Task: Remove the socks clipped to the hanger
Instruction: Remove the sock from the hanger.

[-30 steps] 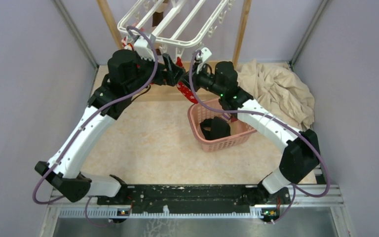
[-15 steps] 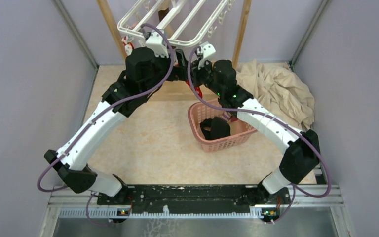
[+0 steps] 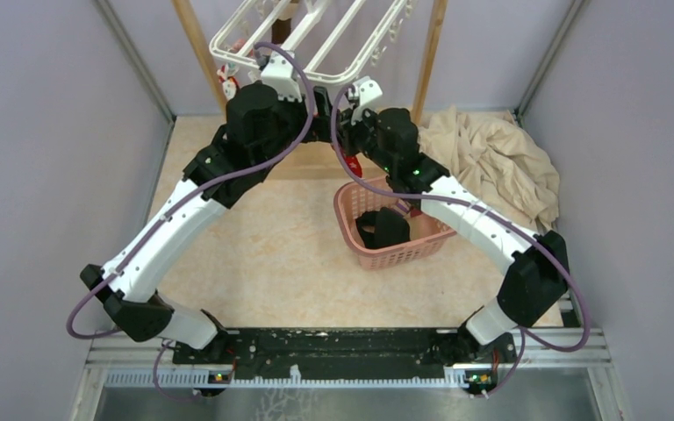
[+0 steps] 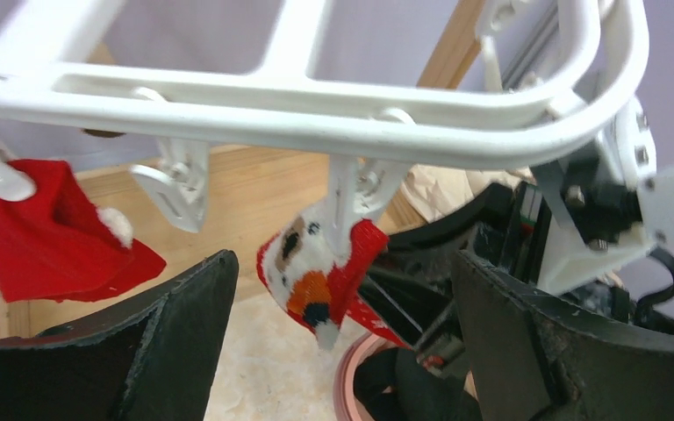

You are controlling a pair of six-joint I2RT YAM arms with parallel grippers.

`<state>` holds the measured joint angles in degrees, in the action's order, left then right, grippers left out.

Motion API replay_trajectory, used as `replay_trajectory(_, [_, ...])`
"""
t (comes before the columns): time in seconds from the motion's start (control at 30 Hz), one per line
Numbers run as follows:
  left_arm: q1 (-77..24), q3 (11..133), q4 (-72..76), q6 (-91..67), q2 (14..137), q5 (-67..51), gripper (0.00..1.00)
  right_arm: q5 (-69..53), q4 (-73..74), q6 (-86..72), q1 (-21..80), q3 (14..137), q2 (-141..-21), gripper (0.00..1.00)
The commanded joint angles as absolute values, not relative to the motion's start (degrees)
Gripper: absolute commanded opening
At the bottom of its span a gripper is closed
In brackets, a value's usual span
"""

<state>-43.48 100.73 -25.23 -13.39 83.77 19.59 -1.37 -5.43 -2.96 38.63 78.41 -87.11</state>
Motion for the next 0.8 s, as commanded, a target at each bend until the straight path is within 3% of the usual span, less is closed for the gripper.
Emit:
replay_trajectory(0.0, [-42.89, 100.46, -20.09, -11.1, 80.82, 19.81, 0.99, -5.63, -5.36, -0.29, 42.01, 78.82, -83.75, 0.0])
replay_trajectory(0.37, [-40.8, 93.33, -22.29, -11.07, 72.23, 11.53, 0.99, -5.8, -5.1, -0.31, 41.94, 78.84, -83.5, 0.0])
replay_trajectory(0.77, [-40.91, 100.0, -23.03, -13.52, 79.99, 16.63, 0.94, -5.45, -4.35, -0.3, 42.01, 79.23, -83.9, 0.0])
